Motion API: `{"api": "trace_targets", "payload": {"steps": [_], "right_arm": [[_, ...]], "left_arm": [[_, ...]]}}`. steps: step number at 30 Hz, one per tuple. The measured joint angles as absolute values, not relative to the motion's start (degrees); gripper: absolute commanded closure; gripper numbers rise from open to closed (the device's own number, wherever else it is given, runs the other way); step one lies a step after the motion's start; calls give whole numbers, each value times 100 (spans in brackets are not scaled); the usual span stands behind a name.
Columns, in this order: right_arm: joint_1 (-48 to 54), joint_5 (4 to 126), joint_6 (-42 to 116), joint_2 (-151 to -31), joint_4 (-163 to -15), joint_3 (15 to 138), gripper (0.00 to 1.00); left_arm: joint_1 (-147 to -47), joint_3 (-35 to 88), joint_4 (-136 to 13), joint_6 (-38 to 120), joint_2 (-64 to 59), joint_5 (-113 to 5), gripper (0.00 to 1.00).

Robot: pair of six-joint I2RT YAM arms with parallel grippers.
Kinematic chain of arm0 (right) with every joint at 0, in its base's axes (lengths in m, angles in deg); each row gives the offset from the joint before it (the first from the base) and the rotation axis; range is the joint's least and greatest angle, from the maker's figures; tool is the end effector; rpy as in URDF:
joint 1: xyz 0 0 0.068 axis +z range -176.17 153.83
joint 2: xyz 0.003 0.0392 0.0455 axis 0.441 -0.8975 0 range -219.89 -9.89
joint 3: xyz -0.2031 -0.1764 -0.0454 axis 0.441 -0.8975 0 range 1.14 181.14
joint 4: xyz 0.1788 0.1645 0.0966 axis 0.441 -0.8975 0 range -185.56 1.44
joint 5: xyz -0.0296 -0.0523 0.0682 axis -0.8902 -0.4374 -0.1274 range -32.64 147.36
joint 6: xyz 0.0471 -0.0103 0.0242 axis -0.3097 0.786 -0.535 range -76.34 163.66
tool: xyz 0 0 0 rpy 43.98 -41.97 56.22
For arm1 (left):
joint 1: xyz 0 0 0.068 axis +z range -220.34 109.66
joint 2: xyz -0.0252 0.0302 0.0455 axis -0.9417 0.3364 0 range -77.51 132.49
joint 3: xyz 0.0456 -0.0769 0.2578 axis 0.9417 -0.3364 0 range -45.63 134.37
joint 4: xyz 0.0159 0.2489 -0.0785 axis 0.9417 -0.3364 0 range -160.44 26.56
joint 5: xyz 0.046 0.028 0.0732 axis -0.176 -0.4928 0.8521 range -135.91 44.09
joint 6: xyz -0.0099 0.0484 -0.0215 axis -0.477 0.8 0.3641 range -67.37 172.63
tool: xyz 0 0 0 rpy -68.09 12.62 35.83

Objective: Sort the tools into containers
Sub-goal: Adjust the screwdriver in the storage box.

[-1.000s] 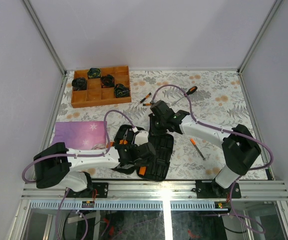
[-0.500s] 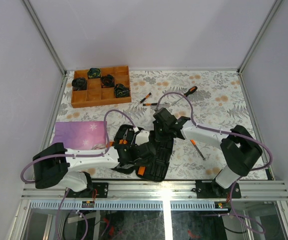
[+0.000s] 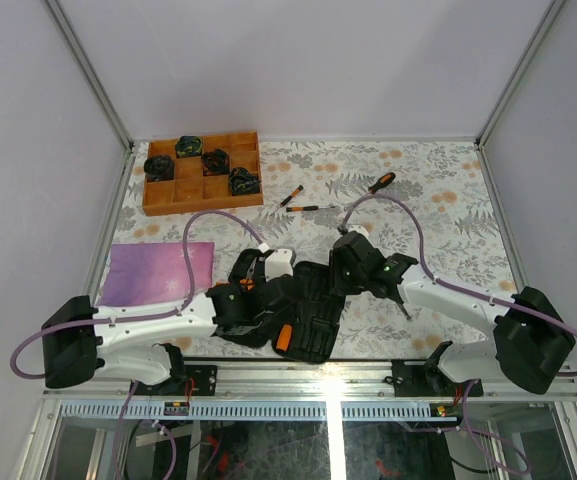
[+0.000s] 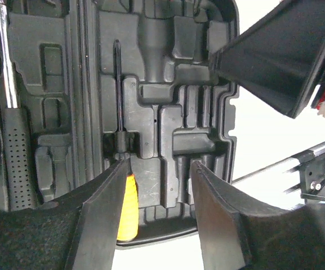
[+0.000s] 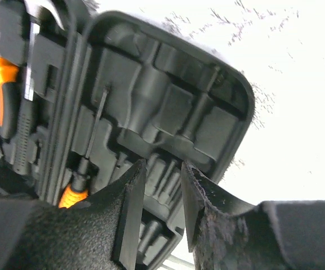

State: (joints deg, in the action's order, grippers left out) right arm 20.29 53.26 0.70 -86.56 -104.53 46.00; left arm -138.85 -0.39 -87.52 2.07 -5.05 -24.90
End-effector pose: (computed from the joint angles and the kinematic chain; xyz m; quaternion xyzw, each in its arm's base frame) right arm 0.1896 0.1958 0.2112 -0.0156 0.9322 0.2296 0.2793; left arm 0.1045 -0.2305 0.2229 0.0851 0.9258 -0.1935 0.3135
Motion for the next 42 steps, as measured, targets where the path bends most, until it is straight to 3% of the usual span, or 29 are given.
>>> {"api": "trace_targets", "payload": {"steps": [10,24,32,42], "right_arm": [[2029,5378,-145,-8472,-10435,4187,60],[2029,5387,-184,-8472,-10322,4099,60],[2029,5398,-184,-8498,-10237,4030,61],[2029,5509,-182,-8564,-10070,4010,64]], "left_arm": [[-13811,-339,-8673,274,-358,-2678,71],[-13813,-192,-8669,370,555,-2614,86],[-13813,-31,-8721,377,741,-2505,100],[-13813,11,-8701,370,820,-2483,100]]}}
